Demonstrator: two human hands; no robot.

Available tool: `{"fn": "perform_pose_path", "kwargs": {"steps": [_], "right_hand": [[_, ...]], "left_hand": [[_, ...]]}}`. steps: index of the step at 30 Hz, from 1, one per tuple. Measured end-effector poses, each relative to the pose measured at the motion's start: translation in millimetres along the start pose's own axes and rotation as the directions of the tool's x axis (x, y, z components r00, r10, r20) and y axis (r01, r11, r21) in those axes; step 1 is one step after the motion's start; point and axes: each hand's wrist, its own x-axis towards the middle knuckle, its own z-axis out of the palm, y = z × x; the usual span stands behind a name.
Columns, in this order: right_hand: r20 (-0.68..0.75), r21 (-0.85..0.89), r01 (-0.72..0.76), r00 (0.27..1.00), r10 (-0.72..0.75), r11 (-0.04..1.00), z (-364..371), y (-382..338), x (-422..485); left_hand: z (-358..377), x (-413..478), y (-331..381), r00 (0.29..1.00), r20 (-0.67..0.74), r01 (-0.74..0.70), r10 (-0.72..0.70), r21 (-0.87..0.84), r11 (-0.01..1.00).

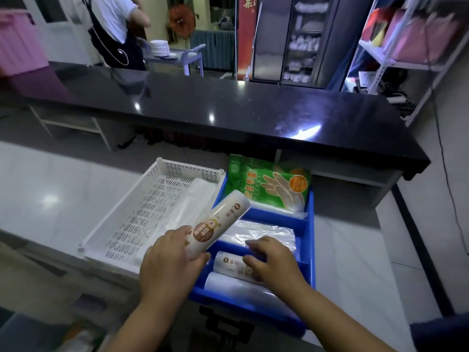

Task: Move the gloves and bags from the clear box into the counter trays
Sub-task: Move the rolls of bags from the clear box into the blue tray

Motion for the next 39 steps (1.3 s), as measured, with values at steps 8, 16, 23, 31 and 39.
{"fn": "perform_pose_path", "kwargs": {"steps": [8, 16, 23, 31, 39], "right_hand": [[0.095, 0.923, -0.229, 0.914, 0.395, 0.308, 2, -43, 26], [-0.418, 0.812, 0.089, 0.779, 0.467, 0.577, -60, -19, 14], [-0.533, 0.661, 0.018, 0.714, 0.453, 0.750, -70, -8, -17], [-0.537, 0.617, -0.038, 0.710, 0.456, 0.786, -60, -8, -36], [-0.480, 0.595, -0.110, 0.747, 0.461, 0.797, -52, -11, -34]], "left_hand": [[24, 12, 27, 0.956, 0.086, -0.265, 0.279, -0.144, 0.953], [34, 38, -9, 0.788, 0.574, -0.311, 0.223, 0.057, 0.949], [62, 33, -8, 0.595, 0.790, -0.426, 0.146, 0.157, 0.891], [52, 26, -15, 0.680, 0.704, -0.279, 0.206, -0.012, 0.960], [42, 23, -6, 0.735, 0.525, -0.428, 0.430, -0.133, 0.894]]}}
